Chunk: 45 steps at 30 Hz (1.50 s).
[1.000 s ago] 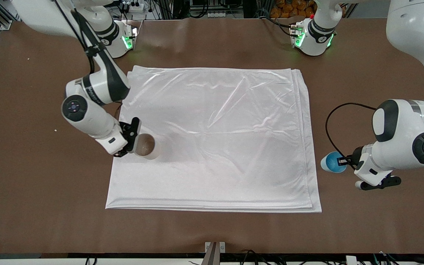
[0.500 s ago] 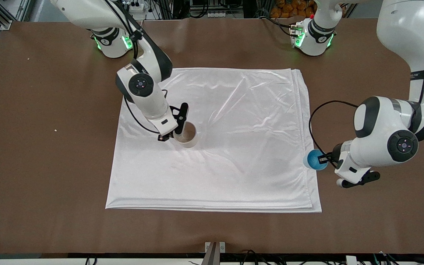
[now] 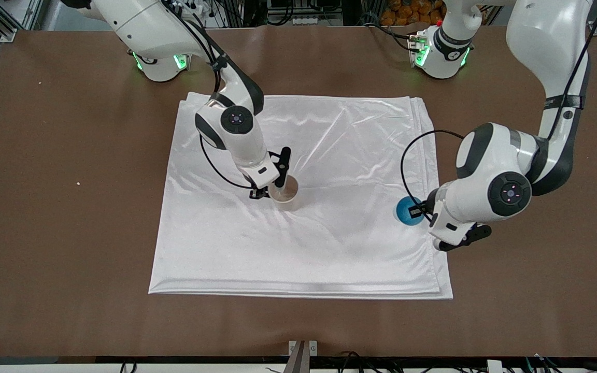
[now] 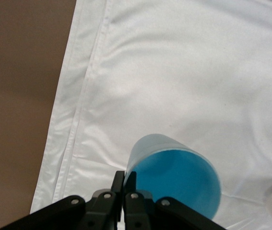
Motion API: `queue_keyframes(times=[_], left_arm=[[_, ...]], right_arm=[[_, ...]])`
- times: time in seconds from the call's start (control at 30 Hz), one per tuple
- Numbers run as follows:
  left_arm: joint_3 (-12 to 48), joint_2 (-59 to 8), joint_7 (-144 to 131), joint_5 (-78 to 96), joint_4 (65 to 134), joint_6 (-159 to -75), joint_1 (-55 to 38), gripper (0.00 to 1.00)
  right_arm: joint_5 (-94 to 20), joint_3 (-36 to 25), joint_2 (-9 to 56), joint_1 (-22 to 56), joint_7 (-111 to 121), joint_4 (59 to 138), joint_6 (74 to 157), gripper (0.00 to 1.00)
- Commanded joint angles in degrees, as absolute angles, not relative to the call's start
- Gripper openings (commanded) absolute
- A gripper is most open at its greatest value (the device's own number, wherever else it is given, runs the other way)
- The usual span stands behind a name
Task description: Place blue cup into white mug on cloth
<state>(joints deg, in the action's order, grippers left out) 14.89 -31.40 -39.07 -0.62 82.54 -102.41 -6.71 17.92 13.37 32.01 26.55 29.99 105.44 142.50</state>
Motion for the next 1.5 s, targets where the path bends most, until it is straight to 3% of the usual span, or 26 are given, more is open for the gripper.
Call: queue_keyframes(times=[0.0,0.13,0.17,0.27,0.33,0.43,0.7,1.47], left_arm=[[14.9,-30.2,-43.8,-1.2,83.0,-100.8,-9.9,0.0],[14.8,-30.3,-45.9,-1.1,83.1,-100.8,-12.7,0.0],[14.8,-30.5,-46.5,-0.9,83.1,-100.8,-13.4,0.0],[14.8,-30.9,-48.9,0.3,83.0,-100.8,-14.9,0.0],[14.8,-31.0,-50.3,0.5,83.0,-100.9,-15.7,0.0],[14.8,-31.0,-51.8,0.5,82.7,-101.1,-17.1,0.0],[14.8,-31.1,-55.5,1.3,81.7,-101.7,-19.1,0.0],[14.8,-32.9,-72.8,1.3,80.2,-111.6,-27.5,0.0]], right_arm=[[21.2,12.7,35.1,28.7,27.4,101.8,142.1,0.01],[21.3,12.7,35.4,29.1,26.2,101.4,142.1,0.09],[21.3,12.7,35.3,29.1,26.3,101.4,142.1,0.17],[21.4,12.7,35.3,28.9,26.4,101.3,142.1,0.55],[21.4,12.7,35.2,28.6,26.5,101.1,142.1,0.66],[21.4,12.7,35.0,28.2,26.7,101.0,142.1,1.0],[20.9,12.9,31.4,26.5,27.7,101.2,139.4,1.0],[12.8,13.4,12.2,15.5,27.7,101.9,123.7,1.0]])
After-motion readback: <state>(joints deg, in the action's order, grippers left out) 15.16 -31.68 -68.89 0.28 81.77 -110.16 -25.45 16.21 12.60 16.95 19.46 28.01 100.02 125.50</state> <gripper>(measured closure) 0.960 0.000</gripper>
